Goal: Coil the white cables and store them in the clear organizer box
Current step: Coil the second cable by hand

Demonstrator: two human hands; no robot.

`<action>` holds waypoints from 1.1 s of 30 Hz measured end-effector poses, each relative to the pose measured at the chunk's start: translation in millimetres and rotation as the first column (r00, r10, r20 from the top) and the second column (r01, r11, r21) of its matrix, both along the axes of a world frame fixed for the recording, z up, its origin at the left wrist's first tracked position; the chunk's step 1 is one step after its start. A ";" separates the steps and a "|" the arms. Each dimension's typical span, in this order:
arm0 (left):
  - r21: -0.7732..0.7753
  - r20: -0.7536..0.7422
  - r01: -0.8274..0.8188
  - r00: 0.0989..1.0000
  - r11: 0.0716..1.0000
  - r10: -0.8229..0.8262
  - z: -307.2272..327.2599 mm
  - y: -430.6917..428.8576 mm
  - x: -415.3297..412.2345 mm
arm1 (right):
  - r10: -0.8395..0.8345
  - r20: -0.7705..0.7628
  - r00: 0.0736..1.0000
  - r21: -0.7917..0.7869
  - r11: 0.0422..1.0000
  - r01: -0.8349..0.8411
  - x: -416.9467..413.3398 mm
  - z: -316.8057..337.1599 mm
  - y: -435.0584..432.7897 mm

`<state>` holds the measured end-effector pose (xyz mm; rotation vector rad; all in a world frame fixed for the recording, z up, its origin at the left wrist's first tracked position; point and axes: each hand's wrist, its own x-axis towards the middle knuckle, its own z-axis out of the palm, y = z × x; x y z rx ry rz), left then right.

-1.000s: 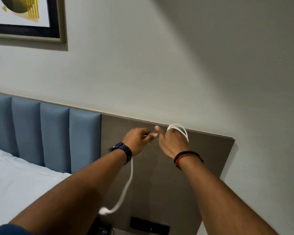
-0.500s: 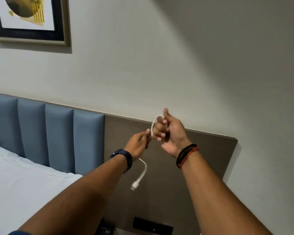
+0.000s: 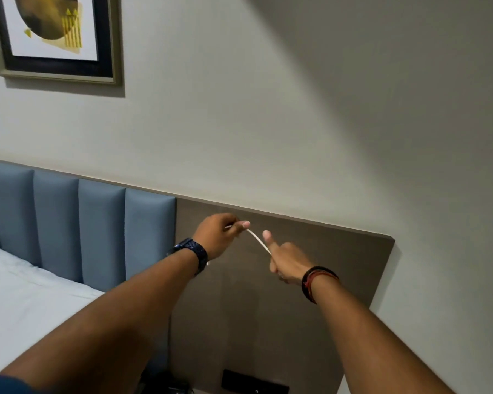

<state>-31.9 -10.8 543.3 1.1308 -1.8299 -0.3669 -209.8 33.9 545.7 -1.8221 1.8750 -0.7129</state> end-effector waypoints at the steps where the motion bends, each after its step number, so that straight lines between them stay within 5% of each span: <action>1: 0.001 -0.017 -0.017 1.000 1.000 0.017 1.6 -1.4 1.9 | 0.076 0.159 0.984 0.100 0.991 -0.093 5.2 2.8 4.4; 3: 0.022 -0.079 -0.036 0.996 0.999 0.037 1.4 -2.2 3.4 | 0.226 0.457 0.860 0.151 0.934 -0.325 13.8 13.2 11.1; 6: 0.067 -0.213 0.058 0.976 0.996 -0.043 -3.4 6.4 -6.2 | 0.376 0.785 0.492 -0.034 0.819 -0.572 24.1 34.5 16.8; 9: 0.185 -0.364 0.196 0.924 0.963 -0.119 -7.3 21.4 -25.8 | 0.392 0.905 0.168 -0.286 0.850 -0.442 34.0 49.9 20.1; 11: 0.305 -0.379 0.280 0.913 0.910 -0.153 -10.9 30.3 -35.5 | 0.376 0.923 0.085 -0.352 0.912 -0.209 37.1 55.9 17.3; 13: 0.354 -0.330 0.331 0.919 0.875 -0.214 -13.2 37.0 -41.6 | 0.366 0.888 0.278 -0.389 0.921 0.027 36.4 55.2 12.3; 15: 0.285 -0.182 0.314 0.945 0.906 -0.270 -11.6 41.7 -44.3 | 0.278 0.722 0.634 -0.475 0.865 0.161 36.0 49.1 8.9; 17: 0.120 0.033 0.246 0.967 0.962 -0.251 -7.6 43.5 -43.3 | 0.120 0.361 0.925 -0.586 0.800 0.126 33.1 37.6 8.3; 18: 0.036 0.126 0.203 0.970 0.979 -0.206 -5.7 43.0 -41.2 | 0.026 0.130 0.991 -0.609 0.791 0.059 30.0 30.4 7.1; 21: -0.113 0.331 0.108 0.941 0.988 -0.065 -3.2 38.2 -30.6 | -0.121 -0.282 0.952 -0.544 0.837 -0.054 24.5 13.9 5.0; 26: -0.223 0.325 0.056 0.946 0.973 0.020 -14.2 39.0 -22.5 | -0.101 -0.341 0.935 -0.381 0.924 -0.040 28.8 10.4 6.6; 30: -0.159 0.105 0.046 0.994 0.986 -0.029 -14.8 40.2 -17.7 | -0.006 -0.001 1.000 -0.194 0.981 0.005 27.3 12.6 7.9; 33: -0.004 -0.100 0.069 0.993 0.998 -0.069 -10.9 36.4 -11.0 | 0.085 0.390 0.917 0.011 0.995 -0.097 21.4 16.8 11.5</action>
